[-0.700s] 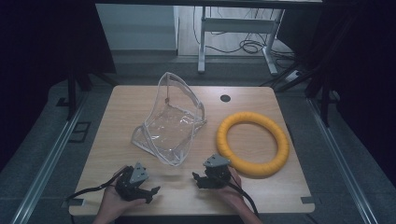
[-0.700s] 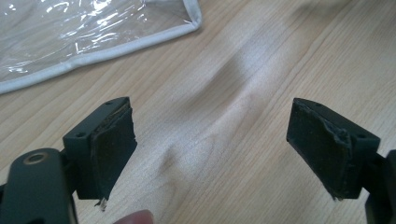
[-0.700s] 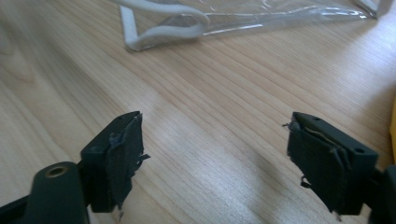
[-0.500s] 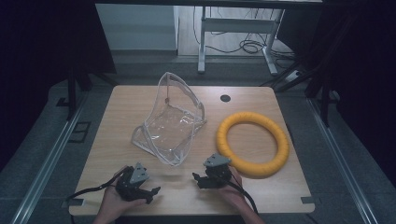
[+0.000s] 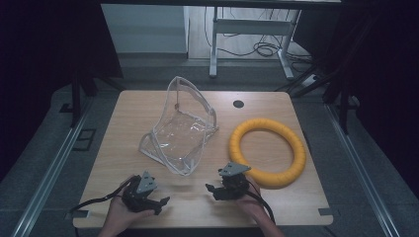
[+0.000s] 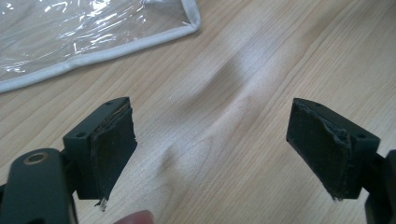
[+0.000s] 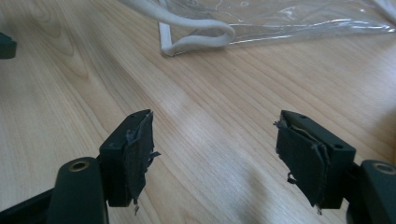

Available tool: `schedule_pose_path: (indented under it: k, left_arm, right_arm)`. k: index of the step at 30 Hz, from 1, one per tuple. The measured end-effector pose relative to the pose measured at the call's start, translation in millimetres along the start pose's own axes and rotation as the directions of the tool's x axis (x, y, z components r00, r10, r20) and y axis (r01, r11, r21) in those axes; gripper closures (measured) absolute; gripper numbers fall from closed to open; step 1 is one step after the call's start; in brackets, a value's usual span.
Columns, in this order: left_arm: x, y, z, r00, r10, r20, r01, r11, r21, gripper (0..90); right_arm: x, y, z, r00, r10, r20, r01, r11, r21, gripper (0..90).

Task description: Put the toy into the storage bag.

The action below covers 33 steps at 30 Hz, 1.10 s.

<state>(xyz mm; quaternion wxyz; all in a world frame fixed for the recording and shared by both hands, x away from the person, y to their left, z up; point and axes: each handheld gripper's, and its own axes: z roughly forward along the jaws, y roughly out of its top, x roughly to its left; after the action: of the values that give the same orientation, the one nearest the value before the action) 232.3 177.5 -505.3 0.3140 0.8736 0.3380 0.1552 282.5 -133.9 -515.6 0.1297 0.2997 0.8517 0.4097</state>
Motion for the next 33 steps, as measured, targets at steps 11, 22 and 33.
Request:
schedule_pose_path:
  k: [11,22,33]
  left_arm:
    - [2.2,1.0,2.4,1.0,0.004,-0.001,-0.004,0.9998,0.019,15.4]
    - [0.0,-0.3,1.9,1.0,0.008,0.004,-0.008,0.9997,0.022,15.2]
    - [1.2,1.4,1.4,1.0,-0.001,0.005,0.0,0.9996,0.027,15.1]
  right_arm:
    - [-11.4,4.0,-15.2,0.9983,-0.008,-0.059,0.007,1.0,-0.029,26.4]
    - [-25.4,2.3,-36.2,0.9985,-0.024,-0.049,0.022,0.999,-0.025,31.5]
    - [-31.9,2.3,-46.5,0.9987,-0.028,-0.043,0.028,1.0,0.004,31.9]
